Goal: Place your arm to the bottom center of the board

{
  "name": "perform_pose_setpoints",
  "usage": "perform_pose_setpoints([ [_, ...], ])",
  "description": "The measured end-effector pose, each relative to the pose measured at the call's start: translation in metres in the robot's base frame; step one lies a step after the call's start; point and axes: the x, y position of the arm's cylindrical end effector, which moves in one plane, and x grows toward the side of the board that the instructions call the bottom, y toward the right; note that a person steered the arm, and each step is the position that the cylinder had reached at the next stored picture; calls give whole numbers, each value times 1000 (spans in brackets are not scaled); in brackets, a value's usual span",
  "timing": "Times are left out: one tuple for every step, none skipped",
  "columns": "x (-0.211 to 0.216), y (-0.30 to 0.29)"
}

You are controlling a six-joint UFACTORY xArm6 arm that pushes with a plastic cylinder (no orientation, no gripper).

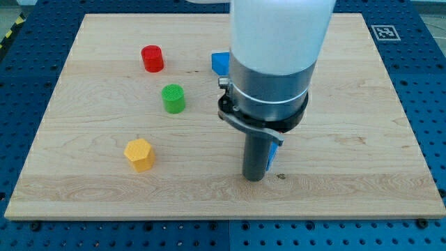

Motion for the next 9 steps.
perform_pose_setpoints([
  [-3, 15],
  [-3, 32],
  [9, 48],
  [43, 56],
  [52, 50],
  [53, 27],
  [53, 1],
  [53, -4],
  [52, -28],
])
